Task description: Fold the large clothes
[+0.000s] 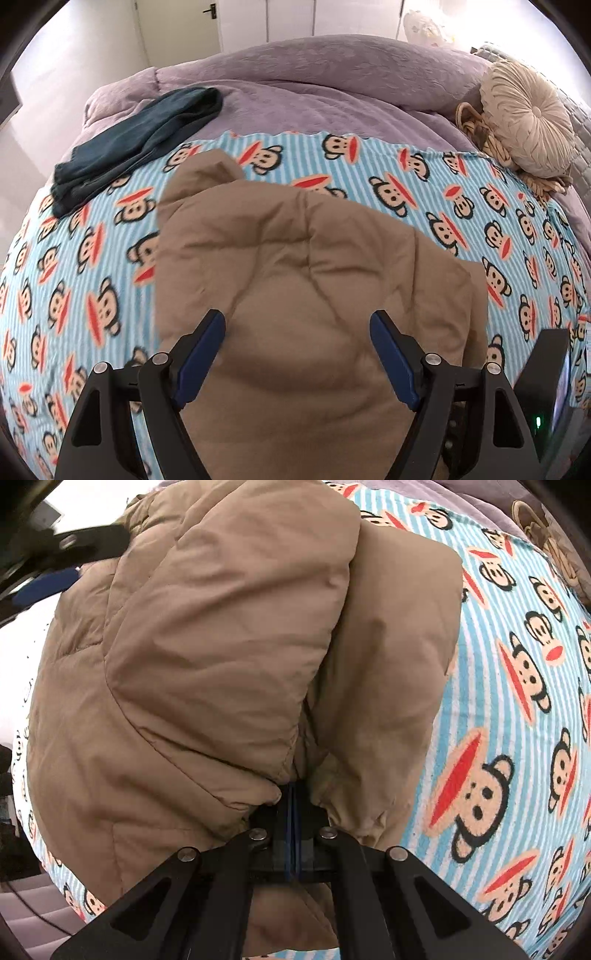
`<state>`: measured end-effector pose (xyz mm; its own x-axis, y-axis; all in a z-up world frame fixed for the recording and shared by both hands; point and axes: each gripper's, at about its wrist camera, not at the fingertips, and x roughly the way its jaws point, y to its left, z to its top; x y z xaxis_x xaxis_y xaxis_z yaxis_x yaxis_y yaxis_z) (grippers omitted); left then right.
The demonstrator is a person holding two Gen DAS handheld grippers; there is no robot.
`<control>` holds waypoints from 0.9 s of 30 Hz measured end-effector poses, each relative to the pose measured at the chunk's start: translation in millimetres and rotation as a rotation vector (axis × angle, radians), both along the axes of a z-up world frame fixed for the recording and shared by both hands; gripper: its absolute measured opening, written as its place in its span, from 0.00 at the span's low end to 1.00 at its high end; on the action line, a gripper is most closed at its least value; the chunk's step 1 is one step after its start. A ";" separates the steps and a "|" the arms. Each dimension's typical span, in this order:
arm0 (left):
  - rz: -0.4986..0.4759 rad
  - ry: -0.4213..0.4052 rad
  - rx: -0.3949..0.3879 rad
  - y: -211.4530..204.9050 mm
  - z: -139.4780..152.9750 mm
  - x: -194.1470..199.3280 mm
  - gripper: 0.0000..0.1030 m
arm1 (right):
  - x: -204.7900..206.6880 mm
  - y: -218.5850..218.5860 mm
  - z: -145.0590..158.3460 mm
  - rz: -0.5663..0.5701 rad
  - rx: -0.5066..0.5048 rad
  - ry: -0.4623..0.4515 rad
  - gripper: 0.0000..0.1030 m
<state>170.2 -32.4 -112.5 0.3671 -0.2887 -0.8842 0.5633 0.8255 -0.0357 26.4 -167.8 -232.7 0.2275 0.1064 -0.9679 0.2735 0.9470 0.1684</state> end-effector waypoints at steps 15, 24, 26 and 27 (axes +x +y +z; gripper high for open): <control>0.100 0.110 0.045 90.0 -6.1 -53.4 0.79 | -9.4 12.2 32.9 -0.039 -0.016 0.049 0.17; 0.127 0.140 0.015 113.3 8.0 -87.2 0.86 | -44.7 16.0 81.8 -0.102 0.008 -0.009 0.53; 0.134 0.141 0.003 115.2 11.7 -94.0 0.86 | -52.5 18.6 87.2 -0.112 0.015 -0.018 0.54; 0.136 0.146 -0.004 115.7 13.2 -95.6 0.86 | -56.9 20.4 90.5 -0.119 0.018 -0.021 0.57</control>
<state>74.6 83.3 -99.3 0.2708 -0.2485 -0.9300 0.4351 0.8934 -0.1120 -30.5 -147.3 -142.2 0.2596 0.0949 -0.9610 0.3804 0.9047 0.1921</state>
